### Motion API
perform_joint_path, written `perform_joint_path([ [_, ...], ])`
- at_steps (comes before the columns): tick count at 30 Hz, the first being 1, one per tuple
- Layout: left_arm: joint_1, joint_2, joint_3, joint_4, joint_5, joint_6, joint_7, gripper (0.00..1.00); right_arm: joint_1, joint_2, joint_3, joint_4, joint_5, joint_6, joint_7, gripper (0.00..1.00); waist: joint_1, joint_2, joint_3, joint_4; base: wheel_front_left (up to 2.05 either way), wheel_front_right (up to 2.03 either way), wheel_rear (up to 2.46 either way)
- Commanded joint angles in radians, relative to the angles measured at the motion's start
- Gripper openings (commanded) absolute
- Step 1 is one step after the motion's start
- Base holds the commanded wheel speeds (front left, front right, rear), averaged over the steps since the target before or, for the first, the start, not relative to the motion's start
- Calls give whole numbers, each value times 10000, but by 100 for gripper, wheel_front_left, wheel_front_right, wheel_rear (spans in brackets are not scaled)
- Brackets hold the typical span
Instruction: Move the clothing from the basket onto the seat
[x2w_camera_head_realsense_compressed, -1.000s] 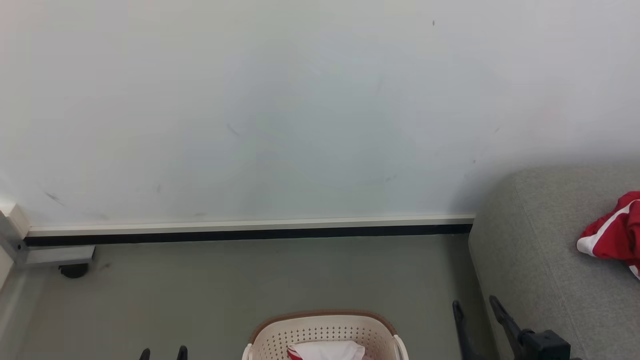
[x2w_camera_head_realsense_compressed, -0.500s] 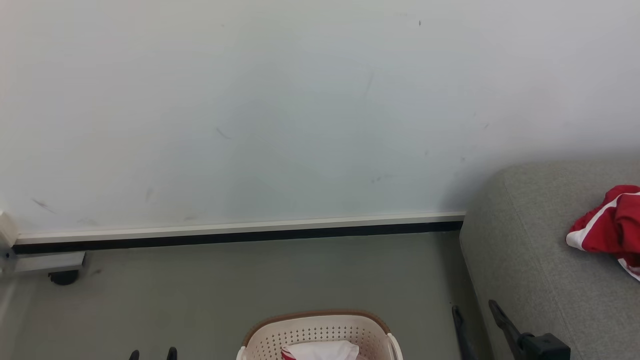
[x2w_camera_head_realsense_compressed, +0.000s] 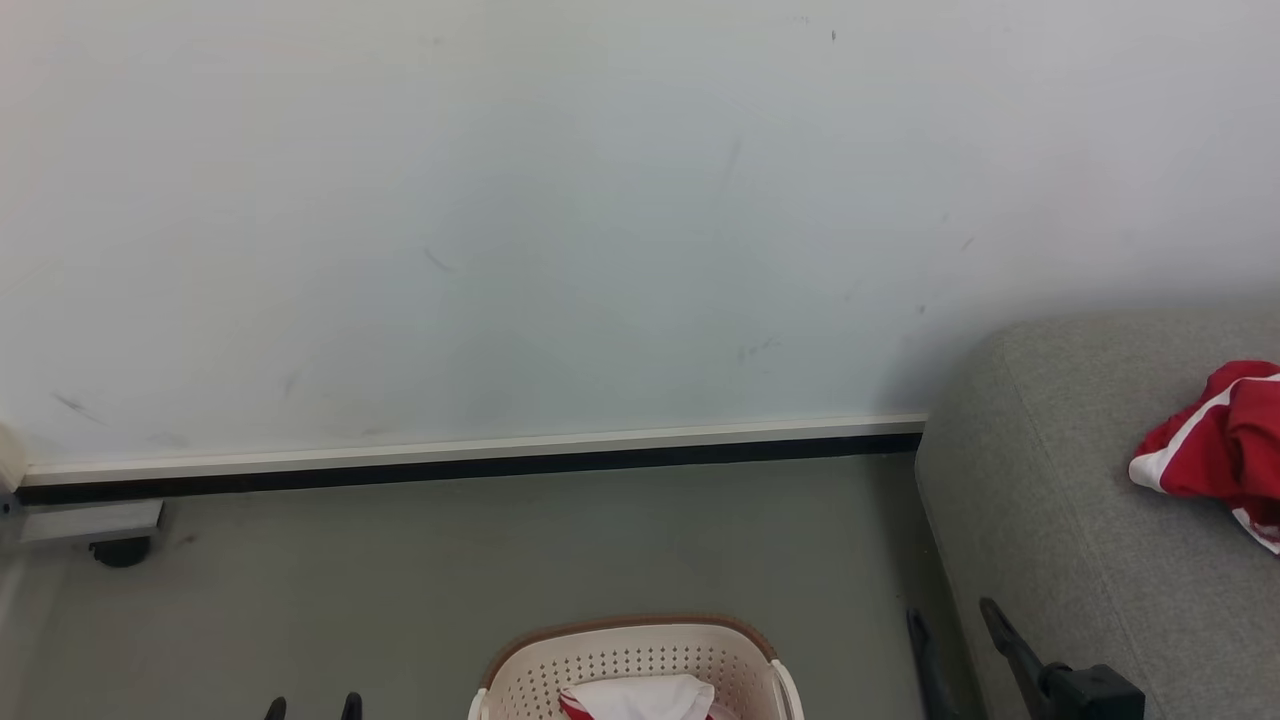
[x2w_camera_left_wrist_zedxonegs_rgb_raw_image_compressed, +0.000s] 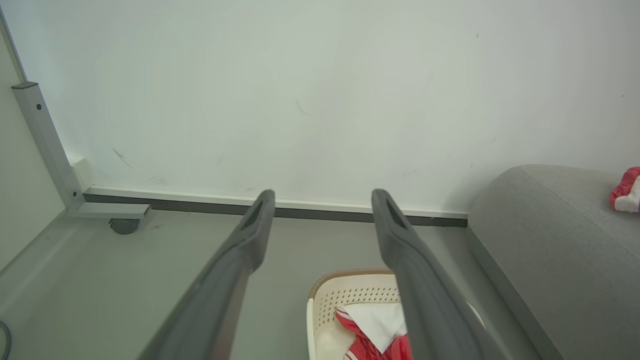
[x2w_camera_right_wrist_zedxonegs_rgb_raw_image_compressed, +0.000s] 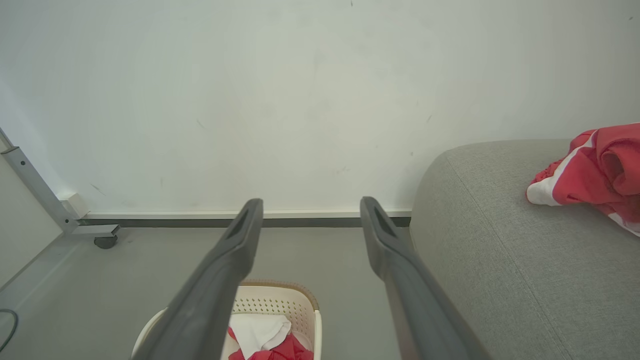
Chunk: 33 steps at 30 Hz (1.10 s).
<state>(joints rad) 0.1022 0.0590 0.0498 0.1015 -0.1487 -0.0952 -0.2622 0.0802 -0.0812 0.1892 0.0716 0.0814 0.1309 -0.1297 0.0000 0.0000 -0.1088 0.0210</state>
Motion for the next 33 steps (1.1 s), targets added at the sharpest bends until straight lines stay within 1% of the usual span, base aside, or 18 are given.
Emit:
perform_joint_path([
  [1, 17, -10, 15, 9, 30, -11, -40, 100, -34, 31, -6, 0, -15, -3, -36, 100, 0, 0, 6, -5, 0, 0, 0],
  [8, -109, -37, -206, 148, 110, -78, -41, 100, -94, 55, 76, 2, -1, -3, -9, 100, 0, 0, 114, -168, 0, 0, 0],
  [14, -379, -49, -515, 631, -19, -165, -41, 100, -273, -15, 185, -139, -101, -3, 37, 100, 0, 0, 420, -740, 0, 0, 0],
  [15, -379, -49, -515, 631, -19, -165, -41, 100, -273, -15, 185, -139, -101, -3, 37, 100, 0, 0, 420, -740, 0, 0, 0],
  [16, -583, -48, -620, 944, -110, -206, -39, 100, -329, -51, 223, -194, -117, -3, 61, 100, 0, 0, 581, -1013, 0, 0, 0],
  [18, -811, -54, -759, 1352, -178, -245, -30, 100, -367, -99, 323, -199, -102, -3, 95, 100, 0, 0, 766, -1330, 0, 0, 0],
  [19, -811, -54, -759, 1352, -178, -245, -30, 100, -367, -99, 323, -199, -102, -3, 95, 100, 0, 0, 766, -1330, 0, 0, 0],
  [20, -916, -59, -811, 1569, -221, -239, -30, 100, -434, -116, 398, -214, -89, -3, 110, 100, 0, 0, 880, -1508, 0, 0, 0],
  [21, -1159, -56, -969, 2020, -230, -247, -28, 100, -547, -148, 479, -242, -68, -3, 98, 100, 0, 0, 1114, -1870, 0, 0, 0],
  [22, -1159, -56, -969, 2020, -230, -247, -28, 100, -547, -148, 479, -242, -68, -3, 98, 100, 0, 0, 1114, -1870, 0, 0, 0],
  [25, -1577, -53, -1122, 2622, -245, -285, -28, 100, -611, -121, 589, -296, -20, -3, 85, 100, 0, 0, 1558, -2476, 0, 0, 0],
  [30, -2685, 214, -1315, 3491, -103, -328, -28, 100, -1003, -1, 669, -407, 25, -3, -181, 100, 0, 0, 2875, -3387, 0, 0, 0],
  [33, -3578, 317, -1555, 4152, -15, -319, 47, 100, -1279, 77, 687, -418, -46, -3, -466, 100, 0, 0, 3754, -3759, 0, 0, 0],
])
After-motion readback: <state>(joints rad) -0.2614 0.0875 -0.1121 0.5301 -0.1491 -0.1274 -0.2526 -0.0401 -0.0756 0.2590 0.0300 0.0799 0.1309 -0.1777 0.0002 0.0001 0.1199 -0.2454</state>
